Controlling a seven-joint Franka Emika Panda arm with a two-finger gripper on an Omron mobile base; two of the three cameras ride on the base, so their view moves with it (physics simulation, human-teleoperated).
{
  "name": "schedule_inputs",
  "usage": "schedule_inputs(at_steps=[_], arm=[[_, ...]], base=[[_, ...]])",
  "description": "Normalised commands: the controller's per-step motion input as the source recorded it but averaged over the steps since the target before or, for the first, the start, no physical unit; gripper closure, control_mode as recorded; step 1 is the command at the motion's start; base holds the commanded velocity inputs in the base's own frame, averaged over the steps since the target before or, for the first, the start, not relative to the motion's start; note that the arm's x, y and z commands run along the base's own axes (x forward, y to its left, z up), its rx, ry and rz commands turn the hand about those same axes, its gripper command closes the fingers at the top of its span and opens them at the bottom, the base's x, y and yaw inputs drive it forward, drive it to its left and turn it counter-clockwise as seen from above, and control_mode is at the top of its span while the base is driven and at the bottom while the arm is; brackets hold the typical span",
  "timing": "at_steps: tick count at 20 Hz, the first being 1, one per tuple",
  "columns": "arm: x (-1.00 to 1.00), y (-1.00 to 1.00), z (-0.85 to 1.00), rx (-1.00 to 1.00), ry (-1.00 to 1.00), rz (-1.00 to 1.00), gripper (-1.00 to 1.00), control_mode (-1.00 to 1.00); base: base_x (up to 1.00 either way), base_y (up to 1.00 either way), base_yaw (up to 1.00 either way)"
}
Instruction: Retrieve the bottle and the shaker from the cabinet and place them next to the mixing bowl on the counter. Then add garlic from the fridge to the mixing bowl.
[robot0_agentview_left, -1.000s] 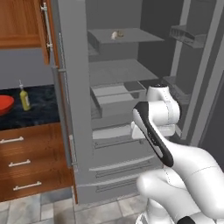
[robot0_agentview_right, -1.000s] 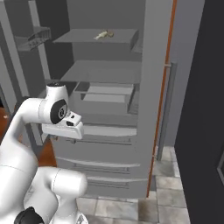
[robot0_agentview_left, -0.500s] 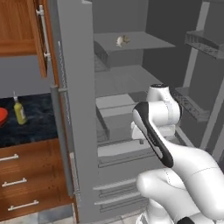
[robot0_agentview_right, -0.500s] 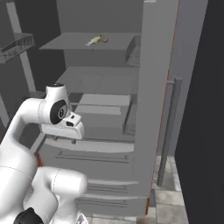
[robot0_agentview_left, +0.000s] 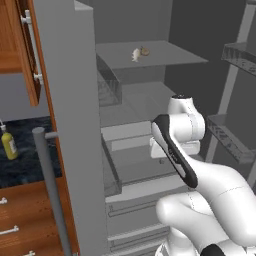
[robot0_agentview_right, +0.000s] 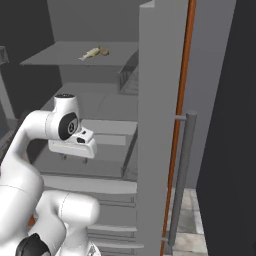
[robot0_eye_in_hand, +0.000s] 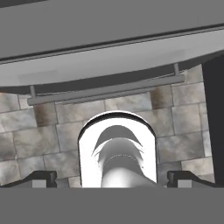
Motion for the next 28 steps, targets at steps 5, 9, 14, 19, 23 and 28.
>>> schedule_inputs(at_steps=[5, 9, 14, 19, 23, 28], arm=[[0.00, 0.00, 0.00, 0.00, 0.00, 0.00, -1.00, 1.00], [0.00, 0.00, 0.00, 0.00, 0.00, 0.00, -1.00, 1.00], [0.00, 0.00, 0.00, 0.00, 0.00, 0.00, -1.00, 1.00], [0.00, 0.00, 0.00, 0.00, 0.00, 0.00, -1.00, 1.00], [0.00, 0.00, 0.00, 0.00, 0.00, 0.00, -1.00, 1.00], [0.00, 0.00, 0.00, 0.00, -0.02, 0.01, -1.00, -1.00]], base=[[0.28, 0.00, 0.01], [0.57, 0.00, 0.03], [0.20, 0.00, 0.01], [0.00, 0.00, 0.00], [0.00, 0.00, 0.00], [0.00, 0.00, 0.00]])
